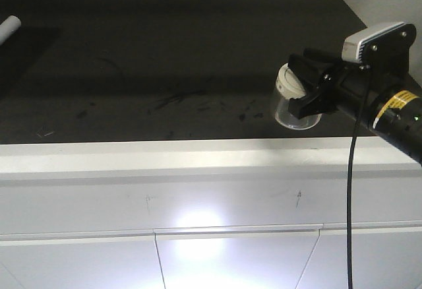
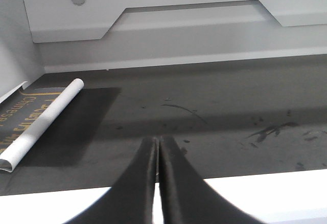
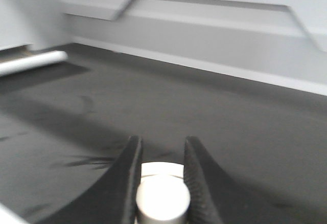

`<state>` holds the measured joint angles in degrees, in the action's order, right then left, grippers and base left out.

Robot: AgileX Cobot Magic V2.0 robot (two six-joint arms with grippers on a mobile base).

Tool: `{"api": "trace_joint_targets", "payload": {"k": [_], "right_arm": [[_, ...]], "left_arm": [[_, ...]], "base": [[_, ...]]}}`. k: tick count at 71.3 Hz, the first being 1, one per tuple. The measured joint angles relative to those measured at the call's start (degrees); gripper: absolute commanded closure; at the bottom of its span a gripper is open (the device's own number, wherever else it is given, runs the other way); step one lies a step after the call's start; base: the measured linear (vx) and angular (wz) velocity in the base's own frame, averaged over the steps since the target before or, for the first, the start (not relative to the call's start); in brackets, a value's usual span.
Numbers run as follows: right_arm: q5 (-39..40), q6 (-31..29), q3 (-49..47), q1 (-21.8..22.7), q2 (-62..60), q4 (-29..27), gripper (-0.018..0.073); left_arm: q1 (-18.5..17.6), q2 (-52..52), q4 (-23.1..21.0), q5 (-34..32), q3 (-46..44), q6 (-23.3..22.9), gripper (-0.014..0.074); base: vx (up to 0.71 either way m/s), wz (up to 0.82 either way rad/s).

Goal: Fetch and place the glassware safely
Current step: 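Reach the right gripper into the hood and grasp the white-lidded glass jar, then lift the jar with the right gripper and pull it out of the hood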

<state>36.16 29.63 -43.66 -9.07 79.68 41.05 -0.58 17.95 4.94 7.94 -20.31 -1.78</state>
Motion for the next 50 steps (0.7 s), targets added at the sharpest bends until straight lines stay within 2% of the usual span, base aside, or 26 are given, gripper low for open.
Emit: {"api": "trace_joint_targets", "payload": {"k": [21, 50], "right_arm": [[-2.93, 0.00, 3.52, -12.25, -7.79, 0.13, 0.0563], [-5.54, 0.04, 3.52, -30.34, -8.44, 0.13, 0.0563]], "left_arm": [[0.00, 0.00, 0.00, 0.00, 0.00, 0.00, 0.0603], [0.00, 0.00, 0.00, 0.00, 0.00, 0.00, 0.0603]], "base": [[0.00, 0.00], [0.00, 0.00]]}}
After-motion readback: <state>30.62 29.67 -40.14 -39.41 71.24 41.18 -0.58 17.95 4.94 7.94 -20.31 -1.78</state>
